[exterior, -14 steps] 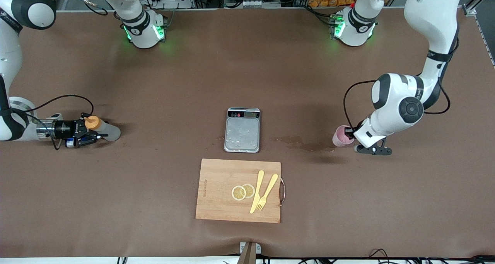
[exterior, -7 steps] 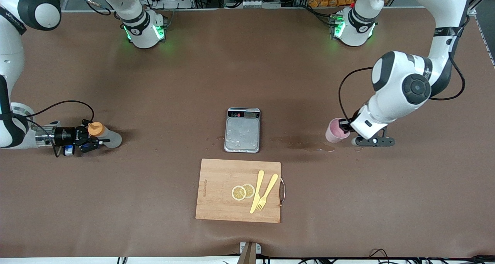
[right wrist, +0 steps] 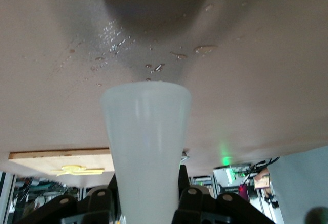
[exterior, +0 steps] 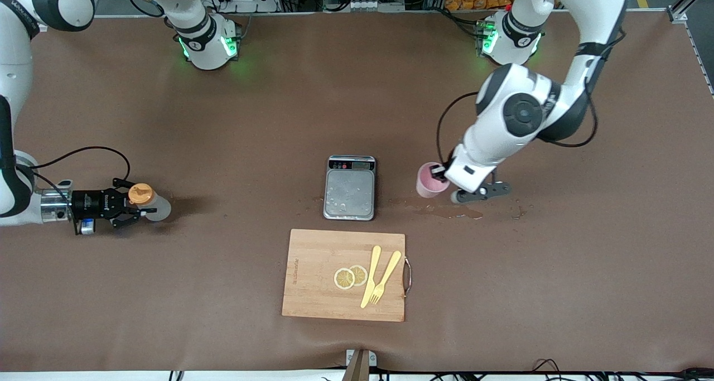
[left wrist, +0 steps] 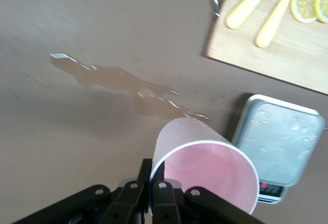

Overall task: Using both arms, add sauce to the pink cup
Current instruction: 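Place the pink cup on the scale with the left gripper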

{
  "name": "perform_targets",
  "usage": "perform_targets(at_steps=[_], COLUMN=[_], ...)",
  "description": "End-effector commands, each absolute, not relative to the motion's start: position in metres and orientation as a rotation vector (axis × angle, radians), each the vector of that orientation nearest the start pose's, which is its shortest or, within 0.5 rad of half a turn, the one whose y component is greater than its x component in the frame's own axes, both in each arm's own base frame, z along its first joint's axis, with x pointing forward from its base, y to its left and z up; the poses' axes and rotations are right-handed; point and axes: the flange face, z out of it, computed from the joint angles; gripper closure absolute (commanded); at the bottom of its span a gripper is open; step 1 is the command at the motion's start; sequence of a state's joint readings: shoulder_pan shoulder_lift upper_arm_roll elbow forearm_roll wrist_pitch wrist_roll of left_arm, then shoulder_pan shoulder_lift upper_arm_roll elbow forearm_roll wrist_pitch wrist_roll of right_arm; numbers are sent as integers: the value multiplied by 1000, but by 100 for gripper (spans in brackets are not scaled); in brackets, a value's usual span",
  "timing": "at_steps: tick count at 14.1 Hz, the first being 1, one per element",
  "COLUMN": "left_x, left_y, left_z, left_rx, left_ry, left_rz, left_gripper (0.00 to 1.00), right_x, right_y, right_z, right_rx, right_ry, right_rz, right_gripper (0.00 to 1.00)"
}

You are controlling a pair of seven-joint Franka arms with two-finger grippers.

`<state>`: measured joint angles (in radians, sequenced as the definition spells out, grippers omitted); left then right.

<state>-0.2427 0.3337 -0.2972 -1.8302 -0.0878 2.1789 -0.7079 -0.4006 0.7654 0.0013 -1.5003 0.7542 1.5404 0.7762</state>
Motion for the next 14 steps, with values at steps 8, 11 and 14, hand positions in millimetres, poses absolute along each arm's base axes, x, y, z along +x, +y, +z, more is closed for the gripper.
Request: perform_targets(at_steps=[8,11,14], left_x=[534,539,534], left_y=[-468,-481,-503], left_z=[312,305,291], left_rx=[-3190,-3178,-3161], left_ry=[-743,-811,-831], left_rz=[223,215,167], left_gripper=[100,100,100], right_x=[653,659,662], right_y=[-65,-39,-23], right_z=[327,346,358], right_rx=[-2002,-2024,-2049], right_ry=[1844,1925,1981], right_rz=[904,868,836], right_gripper=[58,58,58])
